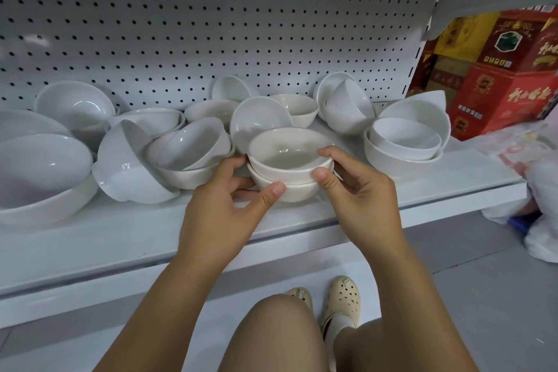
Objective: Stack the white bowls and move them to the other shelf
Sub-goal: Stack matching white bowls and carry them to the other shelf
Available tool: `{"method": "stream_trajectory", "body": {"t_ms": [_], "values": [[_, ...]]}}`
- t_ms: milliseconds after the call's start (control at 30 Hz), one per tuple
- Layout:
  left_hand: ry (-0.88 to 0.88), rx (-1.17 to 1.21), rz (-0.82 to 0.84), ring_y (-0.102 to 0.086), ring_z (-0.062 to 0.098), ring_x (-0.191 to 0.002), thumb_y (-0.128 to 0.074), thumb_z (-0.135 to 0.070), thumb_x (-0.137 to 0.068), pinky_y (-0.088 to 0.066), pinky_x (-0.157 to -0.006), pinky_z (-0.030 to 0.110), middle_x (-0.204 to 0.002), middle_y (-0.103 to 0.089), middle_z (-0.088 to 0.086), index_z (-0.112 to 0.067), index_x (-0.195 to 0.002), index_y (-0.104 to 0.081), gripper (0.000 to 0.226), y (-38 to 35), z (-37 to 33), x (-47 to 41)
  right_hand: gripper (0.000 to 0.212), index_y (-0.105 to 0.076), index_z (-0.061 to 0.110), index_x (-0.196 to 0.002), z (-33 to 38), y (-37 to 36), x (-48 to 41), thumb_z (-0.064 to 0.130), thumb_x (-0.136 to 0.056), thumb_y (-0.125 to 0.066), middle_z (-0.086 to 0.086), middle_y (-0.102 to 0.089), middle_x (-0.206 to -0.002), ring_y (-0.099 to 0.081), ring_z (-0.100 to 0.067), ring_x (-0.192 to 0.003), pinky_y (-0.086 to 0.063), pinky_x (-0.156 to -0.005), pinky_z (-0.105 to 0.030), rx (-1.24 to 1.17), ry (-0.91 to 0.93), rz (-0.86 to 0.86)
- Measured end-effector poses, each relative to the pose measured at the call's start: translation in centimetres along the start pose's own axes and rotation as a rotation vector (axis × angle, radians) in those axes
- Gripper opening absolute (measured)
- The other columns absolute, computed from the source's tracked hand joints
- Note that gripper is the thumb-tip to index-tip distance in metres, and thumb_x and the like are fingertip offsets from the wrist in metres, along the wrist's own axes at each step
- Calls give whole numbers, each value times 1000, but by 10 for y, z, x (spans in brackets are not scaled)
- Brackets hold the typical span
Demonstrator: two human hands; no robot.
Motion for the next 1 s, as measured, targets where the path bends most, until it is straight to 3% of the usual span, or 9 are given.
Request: {"method": "stream_trajectory", "body": {"t_ms": [133,200,333,433,533,633,800,867,1000], "values": [[-16,4,65,-67,-8,-102,-66,-75,-73,-51,-102,35,-101,-75,-23,-59,-120,-54,51,-5,1,1,56,-52,29,-148,-2,3,1,35,-94,-66,15,-63,-139,-57,2,-129,-46,-109,-20,-57,-30,69],[-20,-6,129,-65,-9,-107,-61,-76,-76,-49,-104,34,-105,-73,-28,-58,-129,-54,57,-9,1,0,77,-34,28,-158,-3,3,1,40,-90,-68,25,-52,-146,-50,8,-134,-42,-111,-19,-84,-47,122],[-54,-6,275,-60,-10,-119,-53,-71,-92,-46,-110,27,-123,-67,-32,-49,-141,-54,54,-17,-7,-1,121,-17,34,-162,-12,2,-4,52,-68,-90,24,-40,-156,-43,6,-140,-41,-118,-36,-9,-75,124],[-114,28,228,-66,-6,-110,-54,-50,-95,-49,-95,11,-116,-72,-28,-42,-128,-67,37,-13,-32,-6,118,-26,40,-157,-15,8,-7,49,-61,-94,26,-46,-150,-48,4,-136,-45,-115,-37,0,-73,48],[-220,-71,47,-67,-8,-92,-61,-41,-97,-48,-81,7,-97,-75,-25,-43,-107,-72,15,0,-62,-34,115,-28,43,-157,-15,11,-7,42,-63,-95,25,-46,-150,-48,5,-135,-44,-115,-34,9,-75,45],[-265,-216,12,-64,-11,-84,-69,-32,-96,-41,-74,0,-94,-71,-23,-31,-105,-75,11,-3,-88,-76,118,-24,42,-158,-17,12,-8,39,-65,-95,24,-45,-152,-47,5,-136,-44,-116,-34,-1,-91,50],[-308,-461,185,-62,4,-104,-70,-35,-96,-37,-84,3,-111,-73,-11,-20,-113,-77,24,-40,-98,-140,116,-28,41,-156,-16,19,-10,39,-63,-96,25,-51,-145,-49,8,-131,-45,-113,-29,15,-110,40],[-298,-491,246,-65,7,-105,-72,-33,-95,-43,-90,13,-106,-73,-10,-18,-107,-78,20,-57,-94,-158,116,-29,40,-155,-16,21,-10,38,-62,-97,26,-51,-144,-49,9,-130,-45,-112,-25,19,-109,39],[-248,-557,306,-69,16,-97,-78,-35,-88,-51,-87,25,-97,-77,1,-16,-96,-81,21,-85,-87,-187,113,-34,42,-153,-18,28,-9,32,-60,-99,33,-55,-135,-50,17,-125,-45,-103,-11,1,-88,25]]}}
Point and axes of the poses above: each hand's wrist, its own x-axis away from the middle knuckle, its own y-axis out of the back of the hand, z = x × y, the point moved 7 cm from there along -x, towards the middle knuckle
